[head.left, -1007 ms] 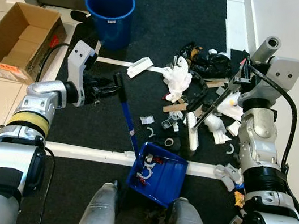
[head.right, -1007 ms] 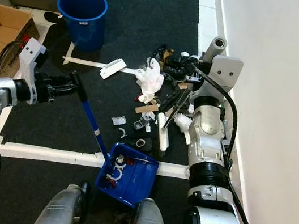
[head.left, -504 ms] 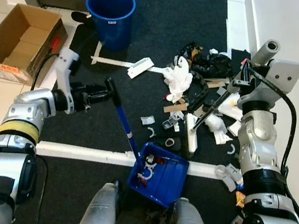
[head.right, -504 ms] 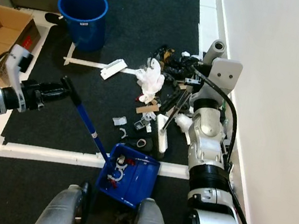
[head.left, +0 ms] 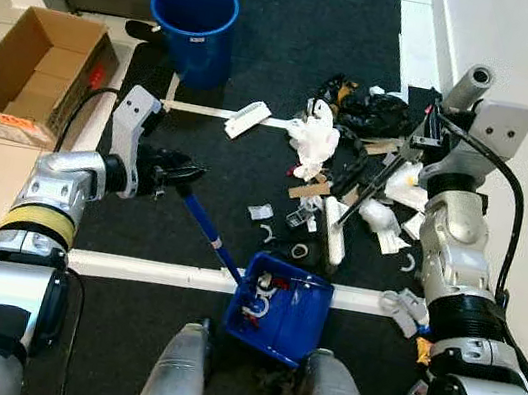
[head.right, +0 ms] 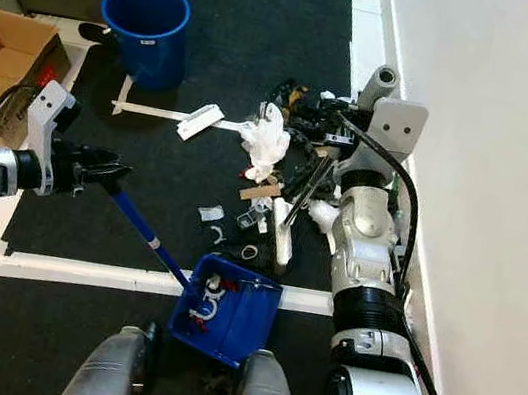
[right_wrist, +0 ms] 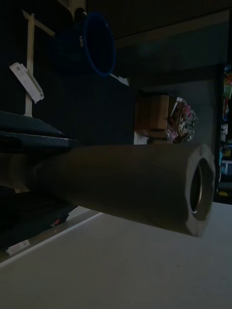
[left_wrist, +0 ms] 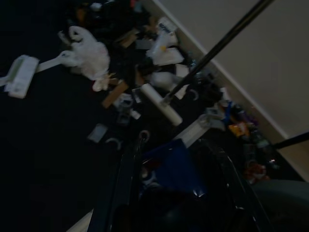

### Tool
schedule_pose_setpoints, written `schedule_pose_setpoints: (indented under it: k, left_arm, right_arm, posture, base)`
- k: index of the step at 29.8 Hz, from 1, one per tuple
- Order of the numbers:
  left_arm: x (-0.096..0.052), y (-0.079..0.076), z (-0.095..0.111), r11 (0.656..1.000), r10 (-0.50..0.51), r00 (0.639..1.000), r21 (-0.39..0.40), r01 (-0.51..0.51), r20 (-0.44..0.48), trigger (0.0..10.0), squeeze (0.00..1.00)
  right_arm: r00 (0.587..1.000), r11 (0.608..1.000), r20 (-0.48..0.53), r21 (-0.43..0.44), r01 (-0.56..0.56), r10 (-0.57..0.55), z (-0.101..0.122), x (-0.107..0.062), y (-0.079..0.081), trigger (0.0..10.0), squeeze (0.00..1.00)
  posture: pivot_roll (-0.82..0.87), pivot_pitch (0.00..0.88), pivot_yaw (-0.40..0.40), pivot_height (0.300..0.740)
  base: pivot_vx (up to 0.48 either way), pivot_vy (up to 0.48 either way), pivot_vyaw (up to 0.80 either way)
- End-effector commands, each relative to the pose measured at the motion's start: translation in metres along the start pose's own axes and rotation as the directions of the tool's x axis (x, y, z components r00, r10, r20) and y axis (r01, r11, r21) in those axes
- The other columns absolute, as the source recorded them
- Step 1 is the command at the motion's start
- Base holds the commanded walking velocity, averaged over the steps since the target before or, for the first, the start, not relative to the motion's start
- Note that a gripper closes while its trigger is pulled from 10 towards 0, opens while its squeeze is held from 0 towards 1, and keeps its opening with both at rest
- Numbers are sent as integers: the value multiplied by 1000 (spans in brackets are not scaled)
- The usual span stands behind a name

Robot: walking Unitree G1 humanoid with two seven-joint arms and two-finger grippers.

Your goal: Sweep floor

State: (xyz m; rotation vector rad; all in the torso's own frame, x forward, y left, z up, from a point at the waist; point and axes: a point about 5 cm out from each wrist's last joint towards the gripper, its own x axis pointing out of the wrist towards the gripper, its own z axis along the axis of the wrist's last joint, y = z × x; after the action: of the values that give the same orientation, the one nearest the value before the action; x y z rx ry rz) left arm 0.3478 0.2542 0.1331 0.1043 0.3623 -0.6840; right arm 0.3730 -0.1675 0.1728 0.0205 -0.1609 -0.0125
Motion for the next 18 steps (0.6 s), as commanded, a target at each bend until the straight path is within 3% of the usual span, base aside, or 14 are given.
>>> schedule_pose_setpoints:
  k: [1, 4, 5, 6, 8, 9, 18]
  left_arm:
    - [-6, 2, -16, 999, 25, 998, -23, -26, -53, 10000, 0]
    - [-3, 2, -14, 998, 53, 998, -42, -54, -18, 10000, 0]
    - [-2, 3, -13, 996, 76, 997, -42, -77, -14, 6784, 0]
    - [-2, 3, -13, 996, 76, 997, -42, -77, -14, 6784, 0]
    - [-1, 5, -13, 993, 112, 994, -41, -113, -15, 3451, 0]
    - [0, 5, -13, 992, 121, 993, -39, -121, -16, 0, 0]
    - [0, 2, -15, 993, 72, 997, -89, -74, -23, 0, 0]
  right_arm:
    - [1000, 1000, 20, -3, 15, -15, 4, -1, -5, 10000, 0]
    - [1000, 1000, 22, -3, 10, -10, 5, 1, -3, 10000, 0]
    - [1000, 1000, 22, -3, 8, -8, 6, 1, -3, 10000, 0]
    - [1000, 1000, 22, -3, 8, -8, 6, 1, -3, 10000, 0]
    - [1000, 1000, 23, -4, 6, -6, 6, 1, -3, 10000, 0]
    - [1000, 1000, 24, -5, 6, -6, 6, 1, -3, 10000, 0]
    - [1000, 1000, 24, -6, 13, -12, 6, 0, -6, 10000, 0]
  posture:
    - [-49, 225, -1, 740]
    - [-50, 227, -3, 740]
    - [-51, 227, -8, 740]
    - [-51, 227, -8, 740]
    - [-53, 226, -9, 740]
    - [-55, 224, -9, 740]
    - [-52, 221, -5, 740]
  base:
    - [0, 0, 0]
    - [0, 0, 0]
    - [0, 0, 0]
    - [0, 0, 0]
    - [0, 0, 0]
    - [0, 0, 0]
    - [0, 0, 0]
